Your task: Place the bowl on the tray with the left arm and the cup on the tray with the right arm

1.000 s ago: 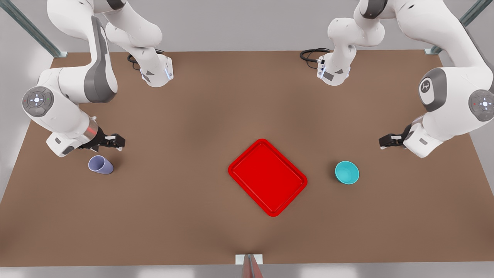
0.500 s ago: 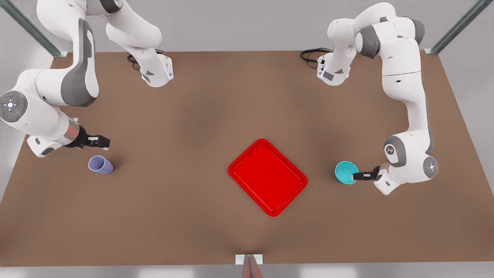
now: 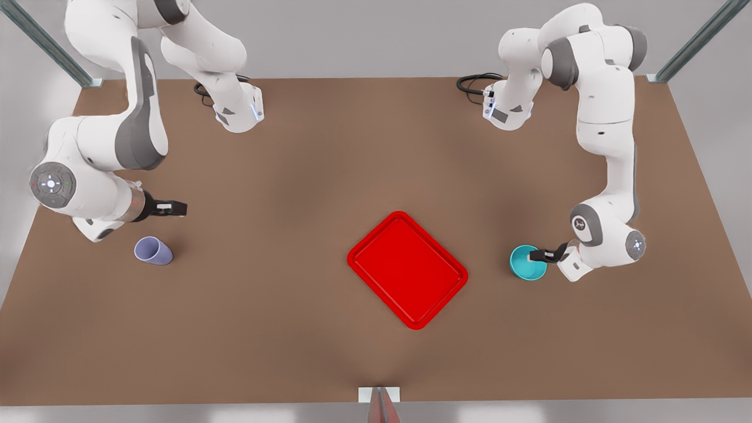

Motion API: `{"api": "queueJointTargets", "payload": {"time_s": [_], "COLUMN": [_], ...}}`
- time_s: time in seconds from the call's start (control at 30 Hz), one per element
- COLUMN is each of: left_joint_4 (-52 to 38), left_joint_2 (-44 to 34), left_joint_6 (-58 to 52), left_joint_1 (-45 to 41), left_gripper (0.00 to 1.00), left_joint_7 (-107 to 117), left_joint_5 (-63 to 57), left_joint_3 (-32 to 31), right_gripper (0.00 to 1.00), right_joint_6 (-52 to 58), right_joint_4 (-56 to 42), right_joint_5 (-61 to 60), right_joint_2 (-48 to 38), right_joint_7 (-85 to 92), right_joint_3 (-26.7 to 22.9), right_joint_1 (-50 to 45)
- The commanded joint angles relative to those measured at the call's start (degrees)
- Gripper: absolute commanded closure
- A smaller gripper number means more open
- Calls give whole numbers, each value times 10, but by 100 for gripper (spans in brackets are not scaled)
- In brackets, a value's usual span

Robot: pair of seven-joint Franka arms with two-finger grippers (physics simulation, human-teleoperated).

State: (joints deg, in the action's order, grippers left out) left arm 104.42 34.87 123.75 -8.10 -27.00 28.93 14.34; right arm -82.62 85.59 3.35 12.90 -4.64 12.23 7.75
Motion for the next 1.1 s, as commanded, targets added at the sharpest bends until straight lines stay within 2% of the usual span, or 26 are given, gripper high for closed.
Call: {"api": "queueJointTargets", "payload": {"time_s": [0.0,0.07,0.13,0.17,0.2,0.27,0.4,0.6,0.67,0.8,1.0,1.07], "left_joint_4": [0,-1,-1,-1,-2,-2,-1,-2,-2,-2,-40,-43], "left_joint_2": [0,4,12,13,17,20,21,24,24,23,21,-2], "left_joint_6": [1,10,23,23,31,32,31,31,31,31,26,14], "left_joint_1": [0,0,2,2,2,2,2,2,4,4,-1,-3], "left_gripper": [0,0,3,9,19,47,58,64,71,79,79,79], "left_joint_7": [0,5,20,20,20,20,28,33,33,42,91,92], "left_joint_5": [2,6,6,6,6,10,14,14,14,15,14,14], "left_joint_3": [0,-4,-10,-11,-11,-11,-11,-11,-11,-11,-10,-10], "right_gripper": [0,0,0,0,0,0,0,0,0,0,0,0], "right_joint_6": [-2,-10,-69,-93,-104,-127,-170,-240,-245,-267,-291,-290], "right_joint_4": [-1,-1,19,26,33,48,84,145,148,146,143,135], "right_joint_5": [2,6,43,72,90,90,88,89,89,90,90,88], "right_joint_2": [4,18,32,31,31,30,28,27,27,28,30,32], "right_joint_7": [-3,-1,-2,-2,-2,10,11,2,4,31,53,54], "right_joint_3": [0,-1,-2,-2,-2,-2,-1,-1,0,0,0,0], "right_joint_1": [2,3,31,39,54,76,96,102,111,138,148,144]}}
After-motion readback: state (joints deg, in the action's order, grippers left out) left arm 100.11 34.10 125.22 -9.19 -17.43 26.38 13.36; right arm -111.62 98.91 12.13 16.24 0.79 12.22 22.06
